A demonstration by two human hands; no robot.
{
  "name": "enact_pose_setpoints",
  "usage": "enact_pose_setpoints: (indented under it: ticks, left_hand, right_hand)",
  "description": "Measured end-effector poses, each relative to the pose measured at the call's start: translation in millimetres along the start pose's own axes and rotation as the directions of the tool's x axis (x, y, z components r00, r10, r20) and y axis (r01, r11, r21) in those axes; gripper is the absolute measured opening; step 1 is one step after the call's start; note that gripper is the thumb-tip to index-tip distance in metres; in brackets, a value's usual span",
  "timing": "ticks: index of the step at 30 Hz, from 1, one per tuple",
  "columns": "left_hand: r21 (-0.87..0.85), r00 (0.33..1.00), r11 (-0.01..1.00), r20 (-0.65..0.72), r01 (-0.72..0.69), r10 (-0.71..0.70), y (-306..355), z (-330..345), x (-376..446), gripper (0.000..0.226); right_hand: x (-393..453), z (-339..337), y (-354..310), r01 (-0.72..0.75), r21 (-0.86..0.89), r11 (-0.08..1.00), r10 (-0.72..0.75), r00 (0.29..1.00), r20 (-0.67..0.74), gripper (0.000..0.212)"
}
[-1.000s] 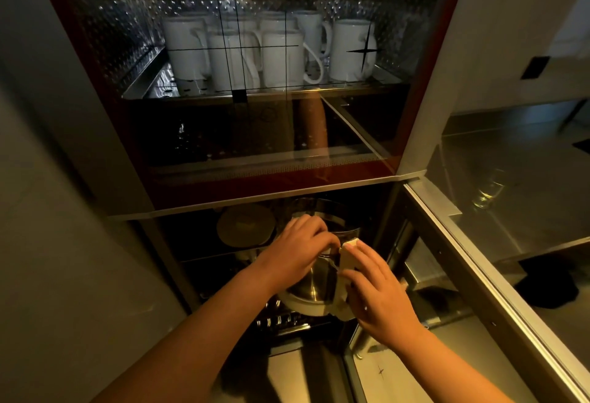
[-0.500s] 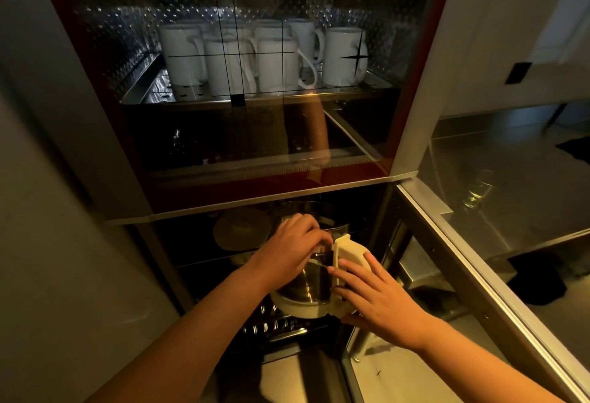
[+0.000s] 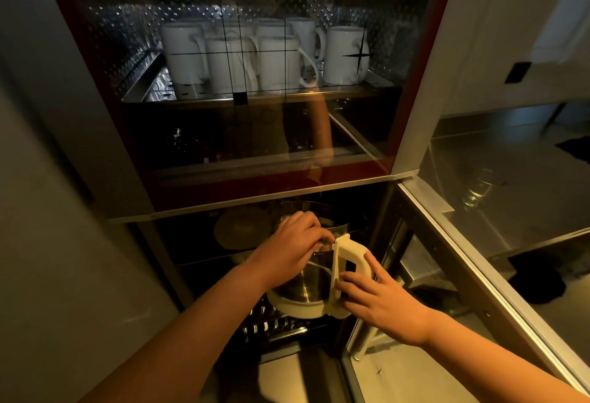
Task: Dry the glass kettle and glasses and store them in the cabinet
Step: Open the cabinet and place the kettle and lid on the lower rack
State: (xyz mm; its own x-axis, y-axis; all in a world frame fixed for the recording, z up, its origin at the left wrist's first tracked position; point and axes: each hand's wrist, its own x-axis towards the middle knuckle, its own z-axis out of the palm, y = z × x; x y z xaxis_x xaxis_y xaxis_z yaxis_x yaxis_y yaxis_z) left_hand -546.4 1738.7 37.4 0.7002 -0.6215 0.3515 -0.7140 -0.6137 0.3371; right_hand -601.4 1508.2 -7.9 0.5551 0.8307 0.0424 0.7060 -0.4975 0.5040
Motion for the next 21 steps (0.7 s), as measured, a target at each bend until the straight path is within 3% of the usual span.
enact_pose_setpoints:
  ticks: [7, 14, 18, 21]
  left_hand:
    - [-0.013, 1.000, 1.000, 0.024, 0.002, -0.002, -3, -6, 5, 0.027]
    - [-0.051, 0.995, 0.998, 0.098, 0.039, -0.034, -4, -7, 10, 0.024]
    - [-0.038, 0.996, 0.998, 0.078, 0.049, -0.046, -3, -6, 12, 0.025]
    - [-0.006, 0.999, 0.999, 0.030, 0.046, -0.046, -4, -6, 14, 0.029]
  right_hand:
    - [3, -5, 3, 0.057, -0.008, 0.998, -0.058, 0.998, -0.038, 0.054]
    - [10, -8, -3, 0.216, -0.027, 0.976, -0.217, 0.963, -0.157, 0.037]
    - [11, -8, -2, 0.214, -0.018, 0.977, -0.215, 0.968, -0.131, 0.045]
    - [13, -11, -1, 0.205, -0.040, 0.978, -0.208, 0.958, -0.199, 0.036]
